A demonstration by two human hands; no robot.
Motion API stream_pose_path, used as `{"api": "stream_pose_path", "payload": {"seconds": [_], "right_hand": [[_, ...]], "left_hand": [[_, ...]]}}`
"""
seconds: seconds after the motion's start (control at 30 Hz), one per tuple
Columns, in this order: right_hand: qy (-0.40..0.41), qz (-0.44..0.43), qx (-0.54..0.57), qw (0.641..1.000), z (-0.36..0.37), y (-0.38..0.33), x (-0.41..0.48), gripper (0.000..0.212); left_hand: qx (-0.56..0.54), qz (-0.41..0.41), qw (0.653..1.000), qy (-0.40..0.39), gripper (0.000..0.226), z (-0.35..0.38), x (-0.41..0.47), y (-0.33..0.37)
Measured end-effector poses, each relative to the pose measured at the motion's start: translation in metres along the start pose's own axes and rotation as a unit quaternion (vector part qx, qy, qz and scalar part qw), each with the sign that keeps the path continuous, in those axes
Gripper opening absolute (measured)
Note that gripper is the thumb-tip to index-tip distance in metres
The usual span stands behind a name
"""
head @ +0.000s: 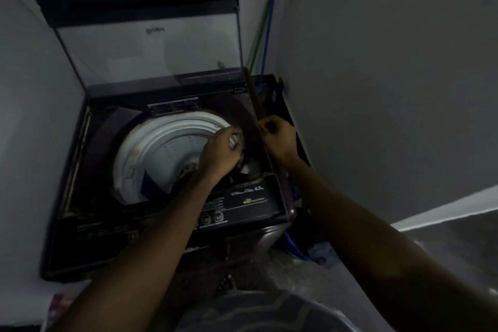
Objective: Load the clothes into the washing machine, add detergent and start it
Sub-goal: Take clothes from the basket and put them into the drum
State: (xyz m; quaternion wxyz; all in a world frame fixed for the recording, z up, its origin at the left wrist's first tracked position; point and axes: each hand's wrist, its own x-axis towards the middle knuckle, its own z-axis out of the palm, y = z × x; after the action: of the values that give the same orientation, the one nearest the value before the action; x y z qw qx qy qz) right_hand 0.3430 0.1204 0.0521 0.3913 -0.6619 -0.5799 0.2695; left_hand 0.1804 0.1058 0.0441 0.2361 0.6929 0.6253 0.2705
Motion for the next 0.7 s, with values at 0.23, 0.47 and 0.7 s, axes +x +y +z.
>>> {"api": "stream_pose_path", "payload": {"seconds": [0.23, 0.47, 0.7], "right_hand": [[0.009, 0.045, 0.015, 0.999, -0.094, 0.087, -0.035, 0.019], [-0.045, 0.097, 0.014, 0.994, -0.169, 0.168, -0.079, 0.016], [-0.071, 0.13, -0.058, 0.987, -0.2, 0.224, -0.1, 0.019]], "left_hand": [[0.0, 0.084, 0.996, 0.008, 0.03, 0.076, -0.046, 0.105], [0.012, 0.064, 0.995, -0.07, 0.034, 0.162, -0.09, 0.164], [0.012, 0.033, 0.992, -0.122, 0.033, 0.215, -0.114, 0.175]]}}
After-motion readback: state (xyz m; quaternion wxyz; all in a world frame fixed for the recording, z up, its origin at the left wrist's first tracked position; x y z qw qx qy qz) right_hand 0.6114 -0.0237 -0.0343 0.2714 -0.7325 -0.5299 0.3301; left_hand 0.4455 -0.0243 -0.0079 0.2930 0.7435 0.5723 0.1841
